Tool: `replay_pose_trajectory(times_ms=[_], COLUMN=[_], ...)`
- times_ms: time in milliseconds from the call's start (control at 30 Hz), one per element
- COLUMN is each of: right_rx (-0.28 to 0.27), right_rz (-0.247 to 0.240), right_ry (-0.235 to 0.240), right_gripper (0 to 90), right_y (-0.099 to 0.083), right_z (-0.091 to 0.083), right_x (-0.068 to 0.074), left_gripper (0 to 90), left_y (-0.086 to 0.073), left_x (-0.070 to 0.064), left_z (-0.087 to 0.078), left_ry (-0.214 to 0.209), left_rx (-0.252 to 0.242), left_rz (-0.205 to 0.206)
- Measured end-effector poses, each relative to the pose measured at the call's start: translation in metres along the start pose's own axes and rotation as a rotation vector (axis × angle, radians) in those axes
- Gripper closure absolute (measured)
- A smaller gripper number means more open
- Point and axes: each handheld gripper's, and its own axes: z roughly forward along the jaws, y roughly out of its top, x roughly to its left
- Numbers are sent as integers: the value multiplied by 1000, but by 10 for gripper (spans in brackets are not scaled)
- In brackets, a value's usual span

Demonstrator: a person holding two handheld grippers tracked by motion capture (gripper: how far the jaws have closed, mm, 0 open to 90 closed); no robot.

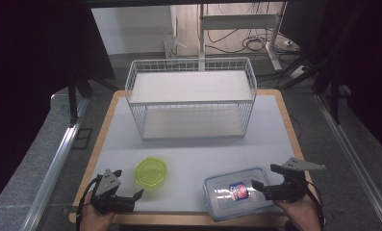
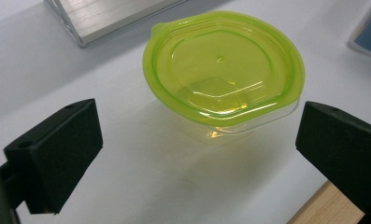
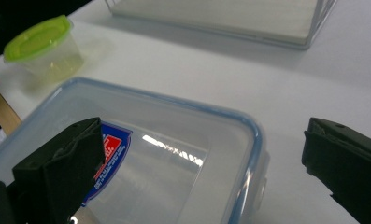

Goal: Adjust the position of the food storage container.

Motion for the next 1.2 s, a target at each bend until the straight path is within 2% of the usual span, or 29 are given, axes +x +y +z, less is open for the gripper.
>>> replay_pose_trajectory(times_ms=[33,133,400,500,600,767,933,1133,1200], right_rx=[7,3,10,10,11,17,22,20,24], right_rz=[-2,-1,-10,-21,-34,-31,-32,-41,-47], right_ry=[-4,-11,-10,-23,-36,-46,-55,-73,-76], right_gripper=[0,2,8,8,8,8,8,15,20], right_y=[-1,-1,-2,-2,-2,-3,-3,-3,-3], right_z=[1,2,5,4,3,4,4,3,2], right_x=[-1,-2,0,1,1,0,0,-1,-1], left_gripper=[1,1,71,121,116,141,289,579,671], left_y=[0,-1,0,1,1,5,12,22,28], left_x=[0,4,2,1,0,-1,-4,-9,-15], left_z=[1,-1,0,2,5,3,2,4,7], left_ry=[4,-41,-38,-51,-62,-62,-57,-98,-114], left_rx=[6,-12,-13,-6,11,-17,-52,-67,-79], left_rz=[-6,-30,-22,-14,-23,-39,-44,-38,-11])
